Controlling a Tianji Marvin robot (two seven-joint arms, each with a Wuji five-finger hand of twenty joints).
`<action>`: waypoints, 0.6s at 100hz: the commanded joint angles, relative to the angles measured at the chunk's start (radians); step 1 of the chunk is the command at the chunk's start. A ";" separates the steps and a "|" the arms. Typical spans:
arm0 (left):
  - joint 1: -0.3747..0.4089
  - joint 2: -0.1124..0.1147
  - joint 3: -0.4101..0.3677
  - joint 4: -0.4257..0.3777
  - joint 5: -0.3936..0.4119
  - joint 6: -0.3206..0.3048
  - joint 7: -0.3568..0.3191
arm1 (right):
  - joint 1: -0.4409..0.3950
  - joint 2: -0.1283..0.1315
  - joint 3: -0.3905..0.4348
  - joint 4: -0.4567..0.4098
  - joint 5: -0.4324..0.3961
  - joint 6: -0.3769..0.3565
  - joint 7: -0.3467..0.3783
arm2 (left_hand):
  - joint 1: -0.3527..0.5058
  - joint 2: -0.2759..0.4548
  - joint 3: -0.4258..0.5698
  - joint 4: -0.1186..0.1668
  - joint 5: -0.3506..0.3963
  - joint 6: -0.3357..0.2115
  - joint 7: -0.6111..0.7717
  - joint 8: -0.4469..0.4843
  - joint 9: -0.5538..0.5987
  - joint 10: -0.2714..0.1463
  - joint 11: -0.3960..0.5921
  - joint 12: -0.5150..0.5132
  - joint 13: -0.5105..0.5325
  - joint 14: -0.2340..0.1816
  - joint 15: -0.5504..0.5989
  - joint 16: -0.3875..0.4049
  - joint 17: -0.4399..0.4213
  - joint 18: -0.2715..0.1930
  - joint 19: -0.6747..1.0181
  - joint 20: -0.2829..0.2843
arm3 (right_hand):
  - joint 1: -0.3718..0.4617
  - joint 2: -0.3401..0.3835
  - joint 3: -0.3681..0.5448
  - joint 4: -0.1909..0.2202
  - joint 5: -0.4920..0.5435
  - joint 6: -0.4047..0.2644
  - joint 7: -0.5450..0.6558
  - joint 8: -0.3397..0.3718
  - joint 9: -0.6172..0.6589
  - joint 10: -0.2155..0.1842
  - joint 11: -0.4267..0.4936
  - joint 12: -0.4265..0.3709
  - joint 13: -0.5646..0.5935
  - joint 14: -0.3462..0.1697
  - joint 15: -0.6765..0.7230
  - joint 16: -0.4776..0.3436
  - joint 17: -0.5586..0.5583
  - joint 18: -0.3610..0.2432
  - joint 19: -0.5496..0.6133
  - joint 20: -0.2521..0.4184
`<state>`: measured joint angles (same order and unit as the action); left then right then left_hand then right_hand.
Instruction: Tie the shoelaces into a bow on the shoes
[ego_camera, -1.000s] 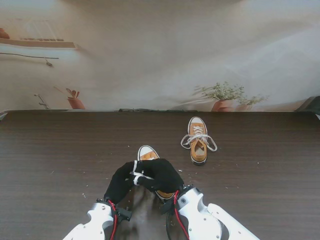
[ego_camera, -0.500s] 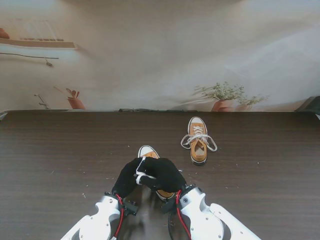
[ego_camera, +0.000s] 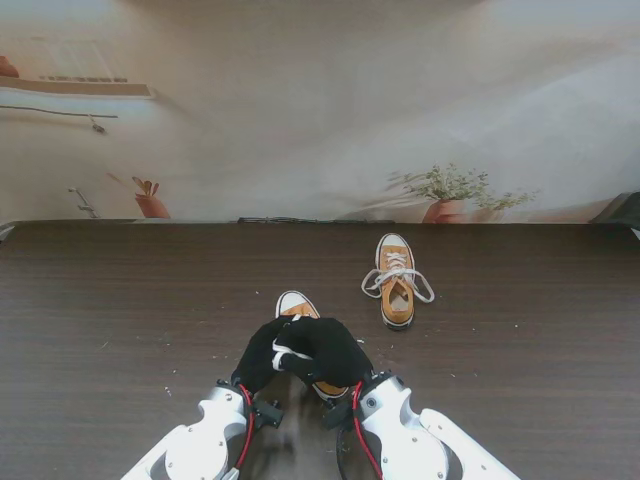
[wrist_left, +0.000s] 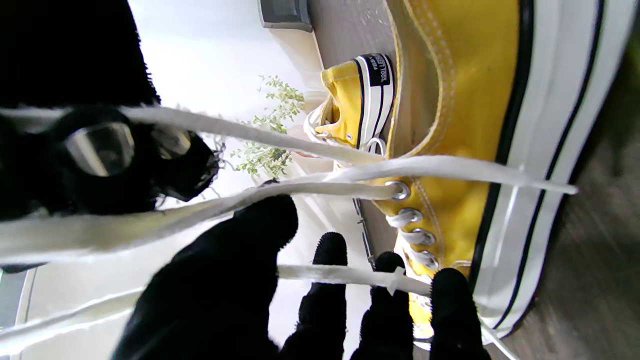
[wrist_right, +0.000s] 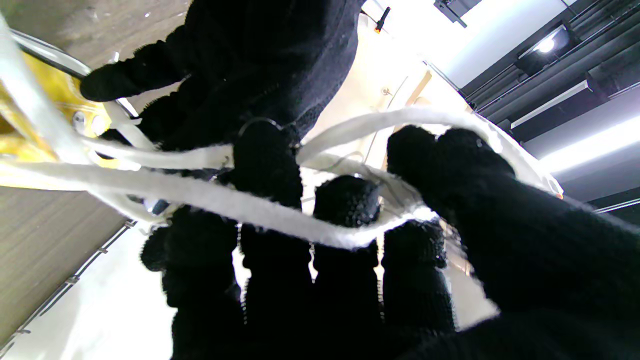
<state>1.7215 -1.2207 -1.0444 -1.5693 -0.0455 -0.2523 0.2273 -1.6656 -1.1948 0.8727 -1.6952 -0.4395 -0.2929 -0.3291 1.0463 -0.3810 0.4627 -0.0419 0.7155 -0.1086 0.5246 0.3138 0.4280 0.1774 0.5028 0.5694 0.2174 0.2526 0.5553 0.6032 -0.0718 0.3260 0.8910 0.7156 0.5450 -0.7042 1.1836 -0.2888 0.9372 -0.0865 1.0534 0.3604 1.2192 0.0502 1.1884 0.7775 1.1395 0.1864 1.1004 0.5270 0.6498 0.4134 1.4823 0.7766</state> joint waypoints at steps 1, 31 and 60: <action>0.002 -0.003 0.002 0.001 0.006 0.008 -0.012 | -0.006 0.003 0.001 -0.008 0.001 -0.001 0.012 | 0.034 0.017 -0.026 -0.011 0.016 -0.066 -0.027 -0.028 -0.001 -0.030 0.010 0.015 -0.001 -0.014 0.011 0.006 -0.005 -0.036 -0.001 0.010 | 0.050 -0.007 0.009 -0.008 0.015 -0.064 0.015 -0.007 0.008 -0.004 0.001 0.004 0.016 0.002 0.002 -0.010 0.006 0.013 -0.001 -0.005; 0.000 -0.010 0.013 -0.004 0.004 0.054 0.006 | -0.006 0.002 -0.005 -0.008 0.001 -0.003 0.009 | 0.095 0.002 -0.142 -0.004 0.104 0.021 0.007 -0.051 0.047 -0.005 0.033 0.023 0.029 0.011 0.029 0.009 0.016 -0.011 0.020 0.009 | 0.049 -0.006 0.009 -0.009 0.015 -0.064 0.015 -0.008 0.008 -0.004 0.001 0.004 0.017 0.002 0.002 -0.010 0.007 0.012 0.000 -0.005; -0.002 -0.022 0.021 -0.018 0.010 0.102 0.047 | -0.005 0.003 -0.008 -0.009 0.001 -0.004 0.012 | 0.104 -0.009 -0.190 0.011 0.091 0.068 0.193 -0.020 0.088 0.000 0.067 0.036 0.068 0.029 0.063 0.010 0.048 0.014 0.078 -0.005 | 0.048 -0.007 0.009 -0.009 0.016 -0.065 0.015 -0.008 0.009 -0.004 0.002 0.004 0.023 0.006 0.008 -0.008 0.012 0.013 0.005 -0.003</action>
<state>1.7177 -1.2352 -1.0289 -1.5838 -0.0479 -0.1598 0.2835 -1.6676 -1.1947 0.8677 -1.6970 -0.4393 -0.2943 -0.3302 1.1197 -0.3810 0.2880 -0.0419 0.7790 -0.0749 0.6763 0.2731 0.4945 0.1920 0.5405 0.5749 0.2531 0.2614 0.5966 0.6032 -0.0431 0.2418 0.9531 0.7345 0.5450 -0.7041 1.1836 -0.2888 0.9372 -0.0865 1.0534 0.3604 1.2192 0.0502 1.1883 0.7775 1.1404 0.1869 1.1004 0.5270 0.6501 0.4134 1.4821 0.7766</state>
